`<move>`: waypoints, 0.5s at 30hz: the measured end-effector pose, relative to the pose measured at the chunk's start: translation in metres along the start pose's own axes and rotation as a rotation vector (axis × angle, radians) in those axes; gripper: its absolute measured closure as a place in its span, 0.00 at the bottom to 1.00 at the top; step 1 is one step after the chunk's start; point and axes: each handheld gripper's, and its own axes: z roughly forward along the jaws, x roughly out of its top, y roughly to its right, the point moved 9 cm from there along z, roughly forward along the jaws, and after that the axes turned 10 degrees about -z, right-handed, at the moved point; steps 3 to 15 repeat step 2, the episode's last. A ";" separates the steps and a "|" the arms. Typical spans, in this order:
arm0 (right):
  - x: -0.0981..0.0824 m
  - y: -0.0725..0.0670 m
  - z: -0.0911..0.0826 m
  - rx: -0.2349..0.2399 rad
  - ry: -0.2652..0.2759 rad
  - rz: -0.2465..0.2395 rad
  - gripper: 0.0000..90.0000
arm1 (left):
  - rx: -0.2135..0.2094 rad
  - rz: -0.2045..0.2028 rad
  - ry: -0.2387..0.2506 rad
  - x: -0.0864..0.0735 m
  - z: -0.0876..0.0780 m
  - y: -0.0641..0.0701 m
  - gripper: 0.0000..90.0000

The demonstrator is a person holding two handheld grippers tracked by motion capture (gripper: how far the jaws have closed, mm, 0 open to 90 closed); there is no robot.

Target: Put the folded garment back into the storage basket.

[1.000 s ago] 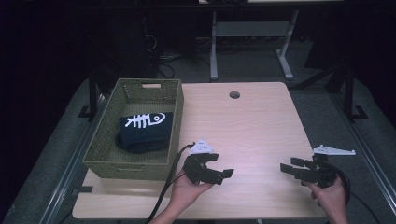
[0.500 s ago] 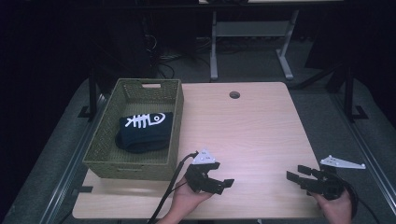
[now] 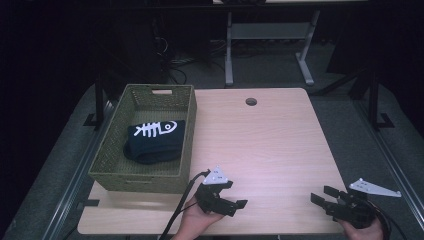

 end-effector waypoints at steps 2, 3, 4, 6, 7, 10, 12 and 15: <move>-0.001 -0.002 -0.002 0.007 0.006 0.002 0.31 | -0.008 0.001 -0.003 -0.004 -0.002 0.001 0.23; -0.001 -0.002 -0.002 0.007 0.006 0.002 0.31 | -0.008 0.001 -0.003 -0.004 -0.002 0.001 0.23; -0.001 -0.002 -0.002 0.007 0.006 0.002 0.31 | -0.008 0.001 -0.003 -0.004 -0.002 0.001 0.23; -0.001 -0.002 -0.002 0.007 0.006 0.002 0.31 | -0.008 0.001 -0.003 -0.004 -0.002 0.001 0.23; -0.001 -0.002 -0.002 0.007 0.006 0.002 0.31 | -0.008 0.001 -0.003 -0.004 -0.002 0.001 0.23; -0.001 -0.002 -0.002 0.007 0.006 0.002 0.31 | -0.008 0.001 -0.003 -0.004 -0.002 0.001 0.23; -0.001 -0.002 -0.002 0.007 0.006 0.002 0.31 | -0.008 0.001 -0.003 -0.004 -0.002 0.001 0.23; -0.001 -0.002 -0.002 0.007 0.006 0.002 0.31 | -0.008 0.001 -0.003 -0.004 -0.002 0.001 0.23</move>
